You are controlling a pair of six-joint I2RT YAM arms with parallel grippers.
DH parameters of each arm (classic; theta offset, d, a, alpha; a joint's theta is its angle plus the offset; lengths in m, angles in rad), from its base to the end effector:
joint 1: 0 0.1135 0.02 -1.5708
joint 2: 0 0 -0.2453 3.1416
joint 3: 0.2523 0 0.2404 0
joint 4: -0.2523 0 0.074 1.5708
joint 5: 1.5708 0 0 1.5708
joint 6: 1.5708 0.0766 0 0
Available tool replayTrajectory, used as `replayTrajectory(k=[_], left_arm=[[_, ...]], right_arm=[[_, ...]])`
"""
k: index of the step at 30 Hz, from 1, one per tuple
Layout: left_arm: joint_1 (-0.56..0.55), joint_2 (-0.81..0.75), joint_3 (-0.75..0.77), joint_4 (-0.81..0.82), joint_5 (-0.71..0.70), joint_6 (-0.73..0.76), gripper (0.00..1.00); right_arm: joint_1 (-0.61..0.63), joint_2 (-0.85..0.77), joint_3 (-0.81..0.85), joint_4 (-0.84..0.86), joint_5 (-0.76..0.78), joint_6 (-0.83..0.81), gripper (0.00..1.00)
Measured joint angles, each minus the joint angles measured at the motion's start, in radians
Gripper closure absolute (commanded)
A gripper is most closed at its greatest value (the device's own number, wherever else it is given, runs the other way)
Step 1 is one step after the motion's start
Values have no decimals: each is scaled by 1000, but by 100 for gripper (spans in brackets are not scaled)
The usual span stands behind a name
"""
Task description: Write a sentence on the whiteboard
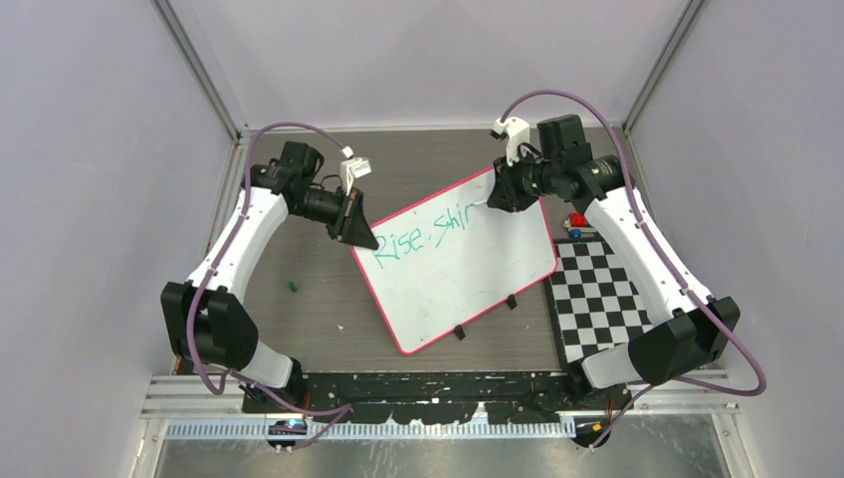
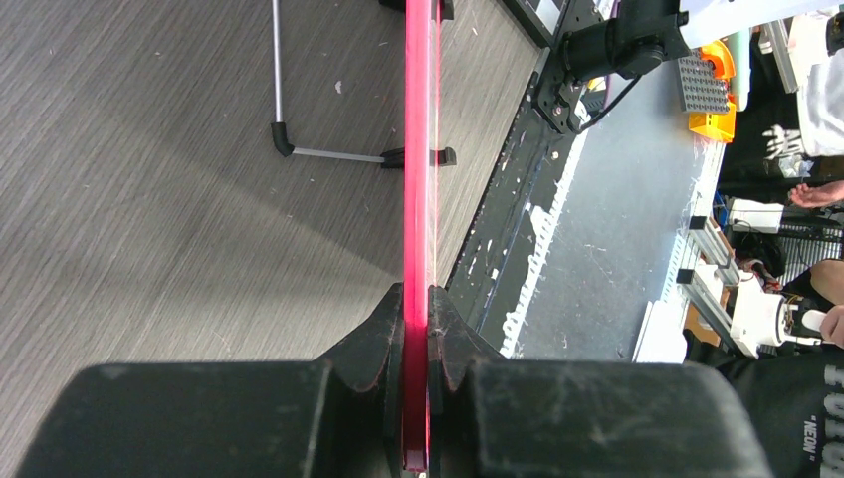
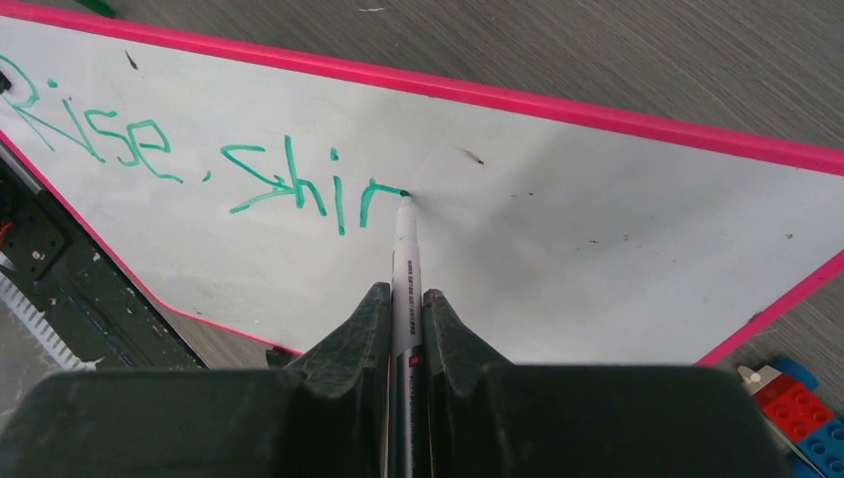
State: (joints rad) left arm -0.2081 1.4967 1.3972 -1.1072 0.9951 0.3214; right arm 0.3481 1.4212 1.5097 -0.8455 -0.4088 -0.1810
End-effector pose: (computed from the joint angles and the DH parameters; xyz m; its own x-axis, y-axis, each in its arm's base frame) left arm 0.2613 -0.1208 0.2866 -0.7396 0.3320 -0.5855 0.6728 0.3858 -0.6312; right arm 0.2856 0.1360 0.3373 -0.5298 -0.3680 -0.7642 -0.6913 0.7094 0.1377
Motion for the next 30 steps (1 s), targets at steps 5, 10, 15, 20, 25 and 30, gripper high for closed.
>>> replayTrajectory(k=[5, 10, 15, 20, 25, 30], left_arm=[[1, 0, 0, -1, -1, 0, 100], [1, 1, 0, -1, -1, -1, 100], [1, 1, 0, -1, 0, 0, 100], [1, 1, 0, 0, 1, 0, 100], [0, 1, 0, 0, 1, 1, 100], [0, 1, 0, 1, 1, 1, 100]], right_arm=[[-9, -2, -12, 8, -8, 0, 100], [-11, -13, -50, 6, -31, 3, 100], [-11, -23, -72, -3, -37, 4, 100], [-11, -24, -66, -12, -36, 4, 100], [-15, -32, -55, -16, -34, 4, 100], [-23, -39, -55, -16, -30, 4, 100]])
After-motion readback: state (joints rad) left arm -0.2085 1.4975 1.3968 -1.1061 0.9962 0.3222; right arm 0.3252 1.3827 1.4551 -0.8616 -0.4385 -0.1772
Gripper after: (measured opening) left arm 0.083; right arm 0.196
